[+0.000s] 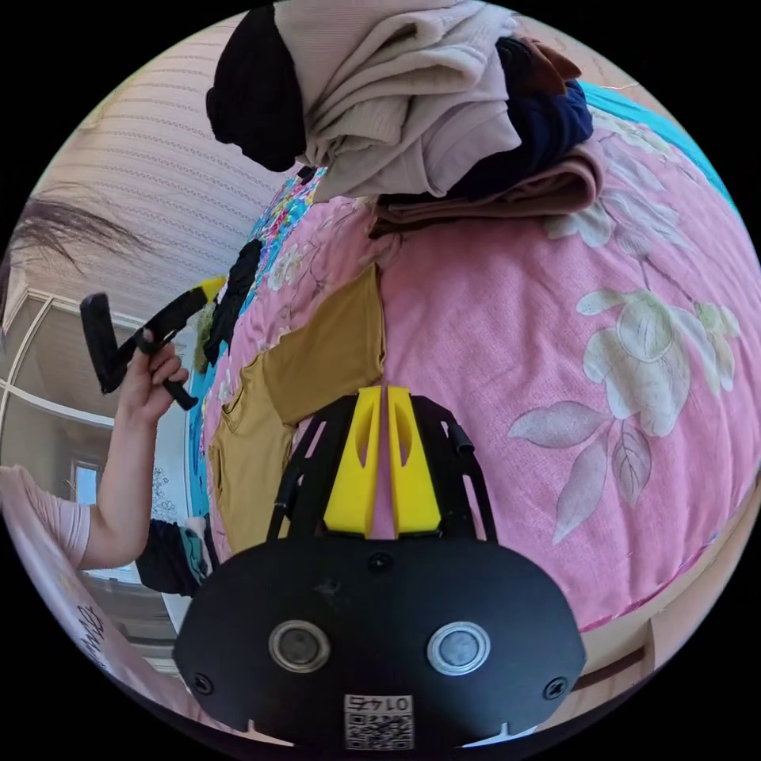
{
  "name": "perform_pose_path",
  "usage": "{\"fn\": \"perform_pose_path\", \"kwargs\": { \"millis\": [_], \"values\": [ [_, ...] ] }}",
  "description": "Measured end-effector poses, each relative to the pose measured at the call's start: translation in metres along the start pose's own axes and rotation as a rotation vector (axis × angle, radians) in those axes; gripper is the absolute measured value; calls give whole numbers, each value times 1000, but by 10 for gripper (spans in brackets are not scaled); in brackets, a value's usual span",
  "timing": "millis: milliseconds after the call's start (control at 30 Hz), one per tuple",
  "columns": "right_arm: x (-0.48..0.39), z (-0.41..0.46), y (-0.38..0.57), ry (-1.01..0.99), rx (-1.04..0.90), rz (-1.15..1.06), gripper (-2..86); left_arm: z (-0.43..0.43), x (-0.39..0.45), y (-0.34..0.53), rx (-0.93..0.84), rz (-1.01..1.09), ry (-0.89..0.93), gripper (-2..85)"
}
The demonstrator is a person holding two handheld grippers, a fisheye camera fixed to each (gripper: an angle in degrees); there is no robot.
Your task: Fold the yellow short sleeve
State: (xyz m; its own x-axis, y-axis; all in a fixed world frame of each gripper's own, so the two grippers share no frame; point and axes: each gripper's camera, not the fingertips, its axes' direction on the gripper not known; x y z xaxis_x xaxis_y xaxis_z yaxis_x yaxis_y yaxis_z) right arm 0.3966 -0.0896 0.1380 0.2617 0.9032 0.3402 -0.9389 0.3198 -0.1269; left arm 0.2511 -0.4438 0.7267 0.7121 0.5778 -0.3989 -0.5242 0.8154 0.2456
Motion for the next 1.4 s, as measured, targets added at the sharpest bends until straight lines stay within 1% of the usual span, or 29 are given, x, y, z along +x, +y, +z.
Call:
{"fn": "perform_pose_path", "kwargs": {
  "millis": [33,67,100,167,200,233,267,333,367,433,467,533,567,600,700,733,800,833,867,1000,1100,1167,1200,1300,1400],
  "values": [
    [-1,7,6,31,-1,-33,6,-12,-7,18,-2,-48,-34,43],
    [-4,11,9,48,-5,-61,6,-37,-19,56,-19,-144,-117,41],
    [-13,22,14,79,-25,-131,6,-49,-26,75,-30,-191,-164,40],
    [-36,48,21,102,-82,-263,5,-99,-49,151,-72,-395,-362,31],
    [-58,72,27,92,-127,-362,5,-125,-59,185,-86,-508,-429,22],
    [-82,101,34,64,-176,-468,5,-137,-64,201,-90,-557,-448,18],
    [-96,117,38,47,-205,-517,5,-159,-71,227,-86,-633,-468,10],
    [-155,190,61,-41,-309,-709,6,-188,-77,256,-57,-712,-503,1],
    [-170,209,69,-63,-329,-748,6,-204,-82,267,-39,-734,-524,-1],
    [-232,286,100,-192,-407,-885,8,-222,-91,273,-9,-754,-551,-1],
    [-248,305,108,-225,-431,-917,8,-233,-100,273,24,-754,-553,2],
    [-306,379,139,-289,-492,-1015,12,-244,-119,268,66,-741,-534,15],
    [-318,397,146,-295,-494,-1039,14,-250,-133,262,83,-735,-513,32],
    [-342,431,160,-293,-506,-1076,16,-255,-148,255,102,-735,-499,51],
    [-388,509,190,-269,-524,-1156,27,-260,-174,243,106,-722,-468,75],
    [-402,537,200,-256,-538,-1175,34,-260,-186,238,76,-716,-463,73],
    [-418,578,214,-231,-560,-1186,48,-262,-203,236,-2,-713,-443,40],
    [-424,603,222,-217,-565,-1198,50,-265,-205,237,-8,-704,-423,28],
    [-427,615,226,-208,-573,-1201,51,-276,-207,240,2,-714,-412,4],
    [-432,697,255,-190,-653,-1175,52,-324,-202,255,35,-724,-402,-8],
    [-434,752,288,-115,-642,-1207,61,-350,-201,263,61,-747,-402,-10],
    [-430,796,310,-37,-742,-1225,53,-381,-200,273,121,-799,-404,-10],
    [-426,819,321,-31,-836,-1207,32,-401,-199,278,164,-825,-407,-10],
    [-426,823,342,-146,-795,-1248,10,-449,-190,293,257,-895,-440,-10],
    [-436,825,377,-271,-818,-1330,3,-520,-176,331,360,-1079,-458,-10]
  ]
}}
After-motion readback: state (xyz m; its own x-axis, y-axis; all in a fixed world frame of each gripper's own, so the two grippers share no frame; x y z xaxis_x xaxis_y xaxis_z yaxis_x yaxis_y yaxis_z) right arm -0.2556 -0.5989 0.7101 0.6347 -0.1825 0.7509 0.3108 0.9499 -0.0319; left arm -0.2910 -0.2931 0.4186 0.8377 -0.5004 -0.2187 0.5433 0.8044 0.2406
